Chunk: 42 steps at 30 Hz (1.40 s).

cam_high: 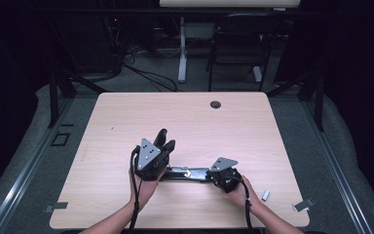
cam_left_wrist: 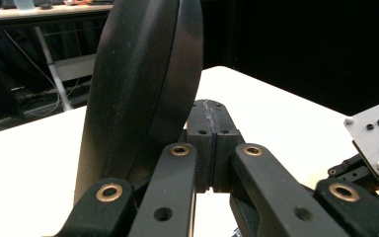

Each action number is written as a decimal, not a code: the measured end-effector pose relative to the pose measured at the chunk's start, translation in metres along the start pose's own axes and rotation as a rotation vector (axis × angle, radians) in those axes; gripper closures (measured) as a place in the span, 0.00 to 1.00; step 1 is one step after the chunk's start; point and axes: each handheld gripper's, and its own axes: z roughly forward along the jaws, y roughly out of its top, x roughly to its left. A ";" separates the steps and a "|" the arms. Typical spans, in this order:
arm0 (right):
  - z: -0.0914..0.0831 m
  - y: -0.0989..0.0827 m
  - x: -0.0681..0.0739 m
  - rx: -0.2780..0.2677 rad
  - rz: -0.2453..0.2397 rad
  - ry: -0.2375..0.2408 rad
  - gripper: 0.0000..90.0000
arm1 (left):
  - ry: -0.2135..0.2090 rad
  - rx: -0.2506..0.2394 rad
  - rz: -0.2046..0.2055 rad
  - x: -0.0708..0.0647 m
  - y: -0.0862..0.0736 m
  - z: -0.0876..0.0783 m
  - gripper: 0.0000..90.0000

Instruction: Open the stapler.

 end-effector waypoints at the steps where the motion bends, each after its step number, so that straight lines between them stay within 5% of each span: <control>1: 0.000 0.000 0.000 0.000 0.001 0.000 1.00 | 0.003 0.001 -0.002 0.001 0.000 -0.001 1.00; 42: 0.000 0.000 0.001 0.003 -0.010 -0.008 1.00 | 0.059 -0.002 -0.014 0.034 -0.002 -0.027 1.00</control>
